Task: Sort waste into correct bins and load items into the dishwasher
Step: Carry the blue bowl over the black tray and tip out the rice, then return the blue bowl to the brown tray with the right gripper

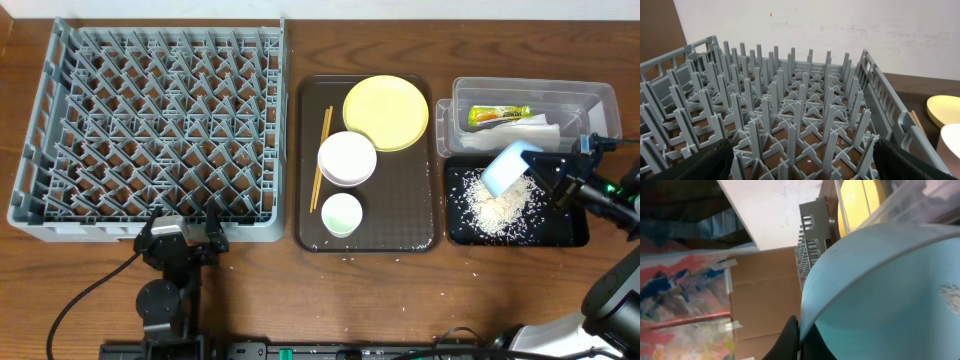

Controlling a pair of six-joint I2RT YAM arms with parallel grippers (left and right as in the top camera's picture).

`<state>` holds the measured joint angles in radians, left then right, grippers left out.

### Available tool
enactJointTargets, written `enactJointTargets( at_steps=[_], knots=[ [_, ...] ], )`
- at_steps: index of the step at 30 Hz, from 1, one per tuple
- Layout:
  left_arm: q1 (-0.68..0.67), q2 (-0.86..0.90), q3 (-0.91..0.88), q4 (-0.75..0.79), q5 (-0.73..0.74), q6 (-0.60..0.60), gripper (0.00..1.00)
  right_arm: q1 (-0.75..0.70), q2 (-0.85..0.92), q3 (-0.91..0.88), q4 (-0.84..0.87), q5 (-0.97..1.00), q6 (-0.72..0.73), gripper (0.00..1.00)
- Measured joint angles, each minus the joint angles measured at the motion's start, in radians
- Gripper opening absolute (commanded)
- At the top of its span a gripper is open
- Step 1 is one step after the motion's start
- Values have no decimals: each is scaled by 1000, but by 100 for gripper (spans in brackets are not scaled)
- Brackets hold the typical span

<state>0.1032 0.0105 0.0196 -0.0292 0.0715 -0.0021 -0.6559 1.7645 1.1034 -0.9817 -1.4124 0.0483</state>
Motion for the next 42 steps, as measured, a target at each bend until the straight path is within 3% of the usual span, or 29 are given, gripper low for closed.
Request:
enactJointTargets(
  at_steps=[42],
  knots=[
    [0,0,0,0,0,0,90,0,0,0,78,15,74,1]
  ],
)
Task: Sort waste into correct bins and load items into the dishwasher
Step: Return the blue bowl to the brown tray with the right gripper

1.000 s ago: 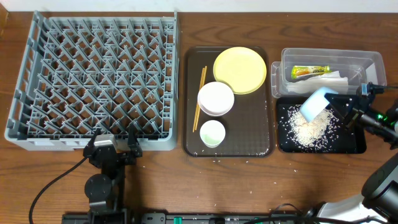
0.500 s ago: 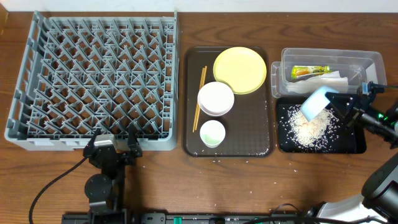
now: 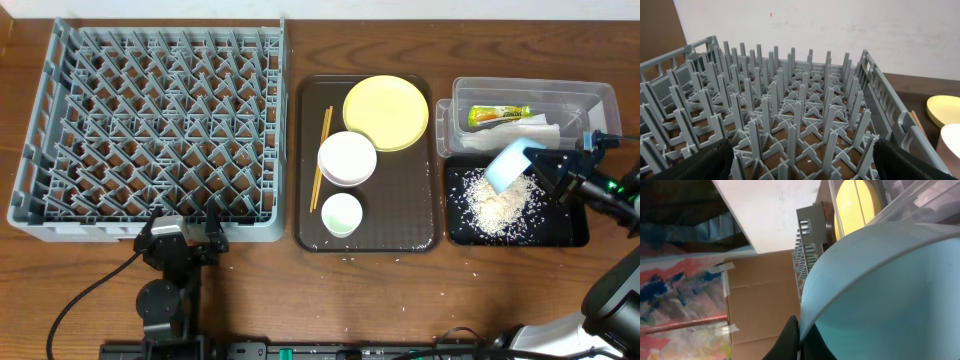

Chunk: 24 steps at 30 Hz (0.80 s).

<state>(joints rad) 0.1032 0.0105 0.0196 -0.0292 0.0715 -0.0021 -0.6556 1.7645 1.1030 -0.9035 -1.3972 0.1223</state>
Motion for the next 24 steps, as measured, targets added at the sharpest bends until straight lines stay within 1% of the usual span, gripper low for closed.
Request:
enactJointTargets(
  at_steps=[6,9,13,18,24],
  knots=[
    [0,0,0,0,0,0,91,19,-1,0,-1,60,-28,1],
    [0,0,0,0,0,0,90,62,-19,0,-4,123,-37,1],
    [0,0,0,0,0,0,91,149,-101,4,-16,230,-42,1],
    [0,0,0,0,0,0,90,306,-241,68,-50,409,-48,1],
    [0,0,0,0,0,0,90,593,-357,128,-38,679,-43,1]
  ],
)
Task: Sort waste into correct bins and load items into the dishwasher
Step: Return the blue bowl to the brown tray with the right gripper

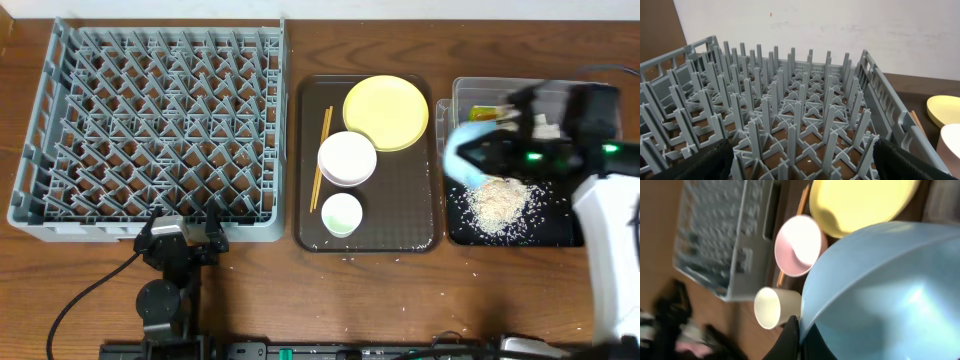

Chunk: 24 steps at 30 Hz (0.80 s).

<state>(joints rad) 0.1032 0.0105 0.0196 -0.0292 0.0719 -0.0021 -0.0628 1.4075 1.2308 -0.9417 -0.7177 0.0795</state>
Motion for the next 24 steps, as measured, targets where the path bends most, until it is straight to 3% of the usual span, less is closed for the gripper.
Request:
enactJointTargets(
  at_steps=[5,10,16,24],
  knots=[
    [0,0,0,0,0,0,90,288,17,0,13,283,65,1],
    [0,0,0,0,0,0,91,476,87,0,14,545,160,1],
    [0,0,0,0,0,0,90,572,217,0,24,681,225,1],
    [0,0,0,0,0,0,91,603,383,0,31,710,248,1]
  ],
)
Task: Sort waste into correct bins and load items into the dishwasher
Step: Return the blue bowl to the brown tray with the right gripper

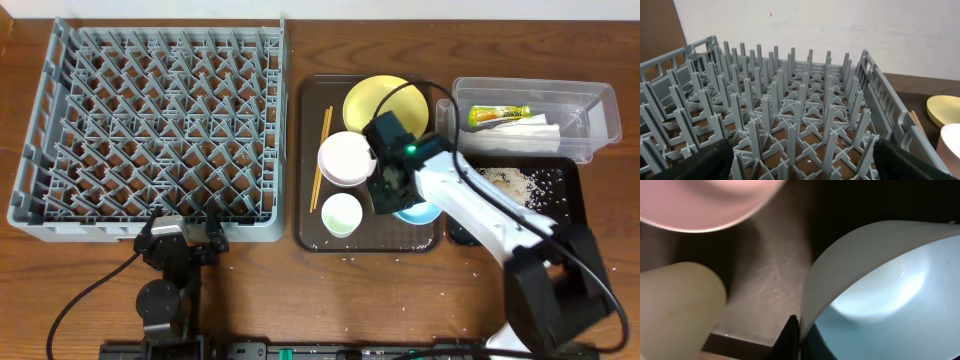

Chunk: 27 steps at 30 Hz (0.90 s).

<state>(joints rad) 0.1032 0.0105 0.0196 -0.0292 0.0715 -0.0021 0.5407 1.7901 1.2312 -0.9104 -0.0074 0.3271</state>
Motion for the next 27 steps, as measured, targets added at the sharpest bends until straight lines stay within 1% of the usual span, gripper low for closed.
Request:
enactJointTargets(
  at_steps=[2,5,7,13,17,21,27],
  knots=[
    [0,0,0,0,0,0,91,0,4,0,1,0,3,2],
    [0,0,0,0,0,0,91,0,4,0,8,0,6,27],
    [0,0,0,0,0,0,90,0,4,0,8,0,10,33],
    [0,0,0,0,0,0,90,0,4,24,-13,-21,10,35],
    [0,0,0,0,0,0,91,0,4,125,-58,-63,10,36],
    [0,0,0,0,0,0,90,2,2,206,-64,-114,10,36],
    [0,0,0,0,0,0,91,40,1,215,-81,-148,10,38]
  ],
)
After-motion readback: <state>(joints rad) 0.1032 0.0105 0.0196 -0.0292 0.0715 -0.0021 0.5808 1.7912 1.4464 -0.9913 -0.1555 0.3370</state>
